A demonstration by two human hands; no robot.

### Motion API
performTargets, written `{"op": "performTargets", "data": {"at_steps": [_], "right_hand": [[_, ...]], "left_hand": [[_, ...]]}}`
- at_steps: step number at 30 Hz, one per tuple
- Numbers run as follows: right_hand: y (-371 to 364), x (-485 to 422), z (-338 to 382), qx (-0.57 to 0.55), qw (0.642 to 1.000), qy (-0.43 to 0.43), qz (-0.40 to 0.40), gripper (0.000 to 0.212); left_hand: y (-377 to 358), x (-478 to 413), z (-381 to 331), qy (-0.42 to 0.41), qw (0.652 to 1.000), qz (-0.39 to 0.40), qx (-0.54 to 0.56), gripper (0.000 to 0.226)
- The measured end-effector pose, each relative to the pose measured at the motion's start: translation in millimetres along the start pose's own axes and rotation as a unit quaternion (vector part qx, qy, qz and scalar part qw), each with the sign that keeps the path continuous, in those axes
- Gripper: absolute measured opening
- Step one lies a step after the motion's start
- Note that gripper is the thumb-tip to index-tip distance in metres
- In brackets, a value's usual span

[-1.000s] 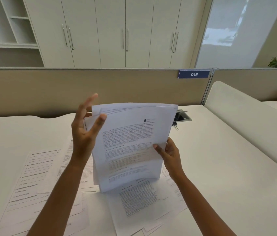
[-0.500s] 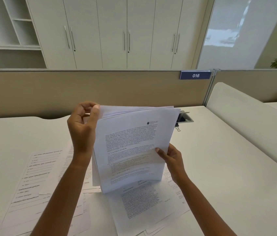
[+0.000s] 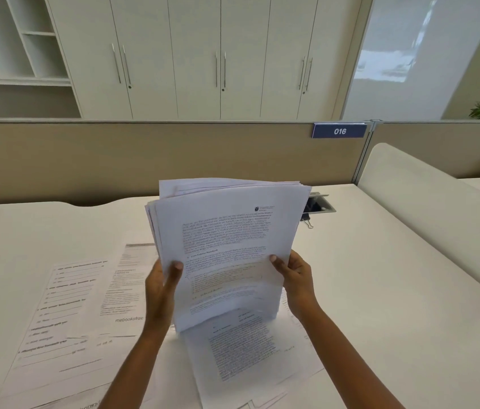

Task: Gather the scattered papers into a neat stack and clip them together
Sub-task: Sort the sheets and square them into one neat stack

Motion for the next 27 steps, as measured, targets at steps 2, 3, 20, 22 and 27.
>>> {"op": "performTargets", "data": {"at_steps": [2,3,20,22,27], "right_hand": [[-2,-1,-1,-0.012,1.000,-0.005,0.012,0.009],[-3,0,-1,-0.016,1.000,-0.006,0.022,0.021],[-2,5,-30,0.130,0.990,0.022,0.059,0.027],[0,5,-32,0.160,0.984,0.030,0.078,0.026],[22,-7,-53,0.387,0.917,0.051,0.077,0.036]], "left_hand": [[7,3,13,0.017,0.999,-0.035,-0.009,0.071],[11,5,17,0.013,0.998,-0.063,-0.014,0.061],[16,33,32,-0.031,0.992,-0.088,-0.080,0.078],[12,27,40,0.015,0.997,-0.011,-0.068,0.117],[9,3,42,0.016,0.990,0.040,-0.138,0.033]]}}
Point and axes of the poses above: each hand's wrist, its own x-axis away from the middle knuckle, its own y-axis out of the back of the hand, z = x × y, the point moved 8 cm from there along -x, towards the middle knuckle, and after that the axes turned 14 degrees about -z, right-handed, at the moved point
